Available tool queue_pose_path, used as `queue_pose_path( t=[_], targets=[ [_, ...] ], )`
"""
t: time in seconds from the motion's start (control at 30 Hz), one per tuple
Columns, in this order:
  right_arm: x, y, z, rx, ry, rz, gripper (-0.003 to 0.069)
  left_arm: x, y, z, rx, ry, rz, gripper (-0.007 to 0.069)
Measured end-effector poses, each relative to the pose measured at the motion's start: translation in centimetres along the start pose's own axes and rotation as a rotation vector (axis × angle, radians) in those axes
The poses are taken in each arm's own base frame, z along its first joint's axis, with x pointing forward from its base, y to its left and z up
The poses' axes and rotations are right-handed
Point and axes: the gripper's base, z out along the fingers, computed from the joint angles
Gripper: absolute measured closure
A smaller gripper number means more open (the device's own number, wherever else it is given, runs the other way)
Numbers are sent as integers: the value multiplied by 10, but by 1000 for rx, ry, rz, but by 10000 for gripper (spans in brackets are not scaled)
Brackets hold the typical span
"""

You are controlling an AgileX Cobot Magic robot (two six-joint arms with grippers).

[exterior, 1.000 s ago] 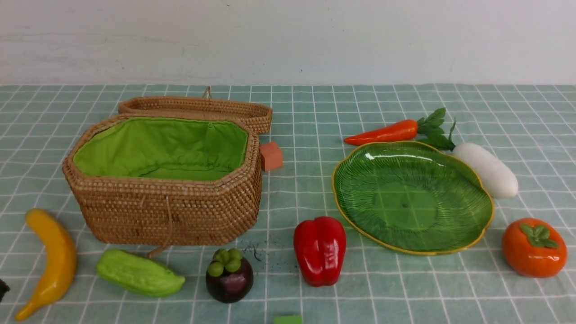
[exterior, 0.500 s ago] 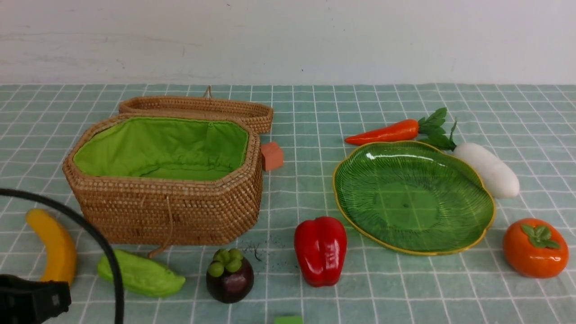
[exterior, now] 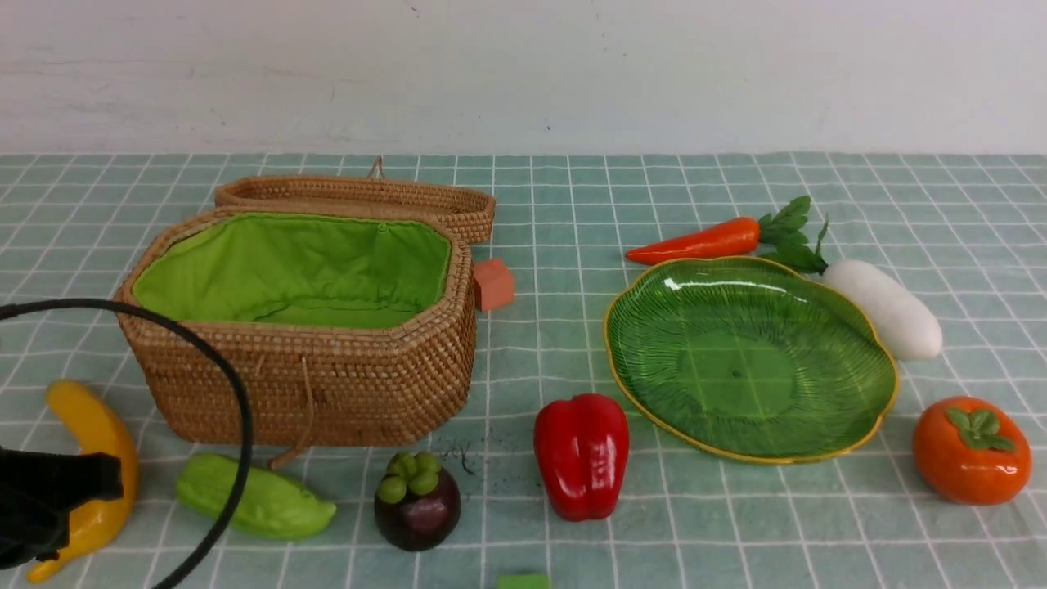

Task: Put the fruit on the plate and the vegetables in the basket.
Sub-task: Use the left arm to grab a banana and put it into the right plate

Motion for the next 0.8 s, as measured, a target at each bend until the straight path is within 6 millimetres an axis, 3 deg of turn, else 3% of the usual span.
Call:
queue_pose_path(
  t=[0.17,0.37,0.47,0.67,0.8],
  targets=[
    [-13,4,-14,-19,-11,-105,615,-13,9,29,-61,86,-63,638],
    [-15,1,-14,8,-18,-149,611,-32,17,48,-74,36,-97,616],
    [-17,-1,-14,24,-37,-156,610,-36,18,60,-84,29,-74,541],
    [-18,-1,-14,33,-58,-160,603,-46,18,91,-88,-21,-2,173],
    [-18,-1,-14,29,-55,-158,601,-50,17,103,-77,-57,29,48]
  ],
)
